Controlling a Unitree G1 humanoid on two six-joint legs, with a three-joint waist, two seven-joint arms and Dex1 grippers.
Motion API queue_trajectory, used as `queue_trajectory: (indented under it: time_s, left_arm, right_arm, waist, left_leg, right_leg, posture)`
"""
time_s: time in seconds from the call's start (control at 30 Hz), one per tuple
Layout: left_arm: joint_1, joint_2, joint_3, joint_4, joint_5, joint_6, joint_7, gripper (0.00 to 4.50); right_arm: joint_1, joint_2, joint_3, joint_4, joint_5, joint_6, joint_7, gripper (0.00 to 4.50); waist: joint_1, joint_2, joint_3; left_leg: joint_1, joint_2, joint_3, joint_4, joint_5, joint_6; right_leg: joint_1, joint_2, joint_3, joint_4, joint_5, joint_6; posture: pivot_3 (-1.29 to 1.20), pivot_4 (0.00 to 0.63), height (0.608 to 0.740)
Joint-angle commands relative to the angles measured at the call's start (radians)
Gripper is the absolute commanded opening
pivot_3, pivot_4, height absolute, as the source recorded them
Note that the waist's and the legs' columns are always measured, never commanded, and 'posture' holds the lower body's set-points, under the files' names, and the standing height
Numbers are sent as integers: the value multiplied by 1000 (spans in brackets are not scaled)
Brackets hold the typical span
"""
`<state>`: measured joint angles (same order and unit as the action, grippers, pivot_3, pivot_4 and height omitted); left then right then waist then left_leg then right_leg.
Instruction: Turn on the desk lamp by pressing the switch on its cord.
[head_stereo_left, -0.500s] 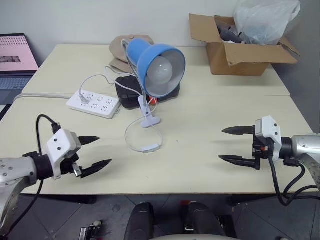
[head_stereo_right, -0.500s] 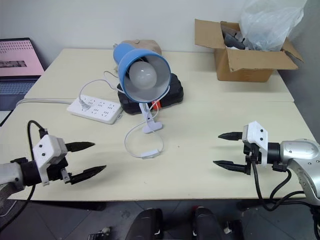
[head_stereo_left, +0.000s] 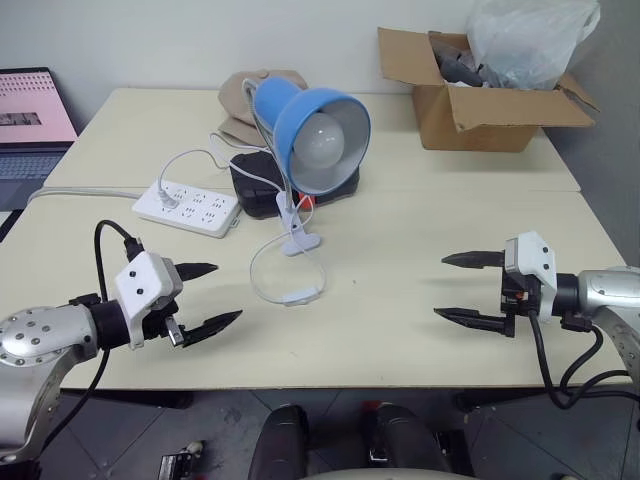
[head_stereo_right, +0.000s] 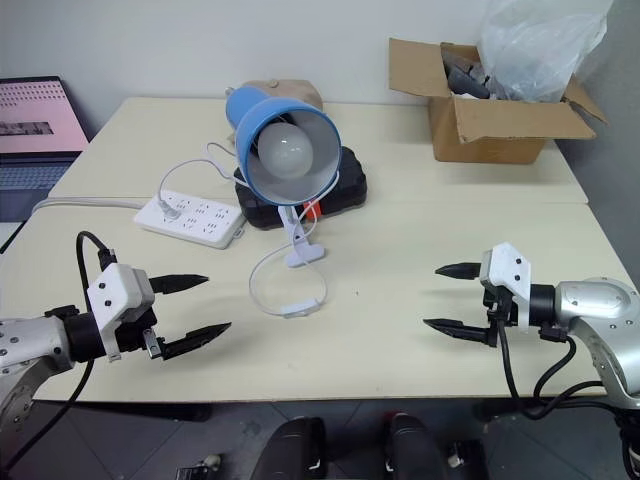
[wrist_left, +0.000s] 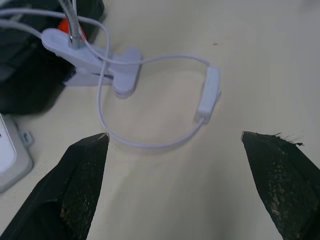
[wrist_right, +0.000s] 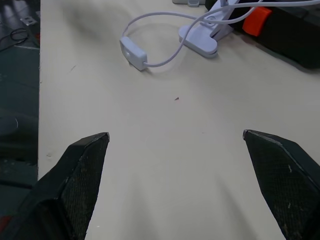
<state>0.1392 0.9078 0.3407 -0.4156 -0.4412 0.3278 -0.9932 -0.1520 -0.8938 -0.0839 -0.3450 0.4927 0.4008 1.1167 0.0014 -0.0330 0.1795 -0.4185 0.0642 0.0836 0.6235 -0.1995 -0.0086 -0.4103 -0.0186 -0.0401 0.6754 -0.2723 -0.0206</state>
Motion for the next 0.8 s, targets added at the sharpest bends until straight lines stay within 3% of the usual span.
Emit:
queue_trajectory:
  time_s: [0.03,0.13,0.4,0.8]
  left_arm:
    - [-25,11,-2,21,-2,-34,-34,4401]
    - [-45,35,-18,68,-17,-13,-84,4401]
    - [-186,37,-168,181,57,-167,-203,4401]
    - [-434,-77,-425,461,226,-386,-279,4401]
  right_arm:
    - [-25,3,-2,-4,-6,-11,-5,4500]
    - [-28,7,-2,-12,0,4,-18,4500]
    - [-25,6,26,-50,-23,18,-44,4500]
    - [0,23,73,-160,-38,98,-134,4500]
  waist:
    - [0,0,0]
    - [0,0,0]
    - [1,0,0]
    - [1,0,0]
  left_leg:
    - [0,0,0,0,0,0]
    - [0,0,0,0,0,0]
    - [0,0,0,1,0,0]
    - [0,0,0,2,0,0]
  right_leg:
    - [0,0,0,0,0,0]
    - [0,0,0,1,0,0]
    - [0,0,0,1,0,0]
    - [0,1,0,3,0,1]
  posture:
    - [0,150,740]
    - [0,150,740]
    - [0,150,740]
    - [0,150,740]
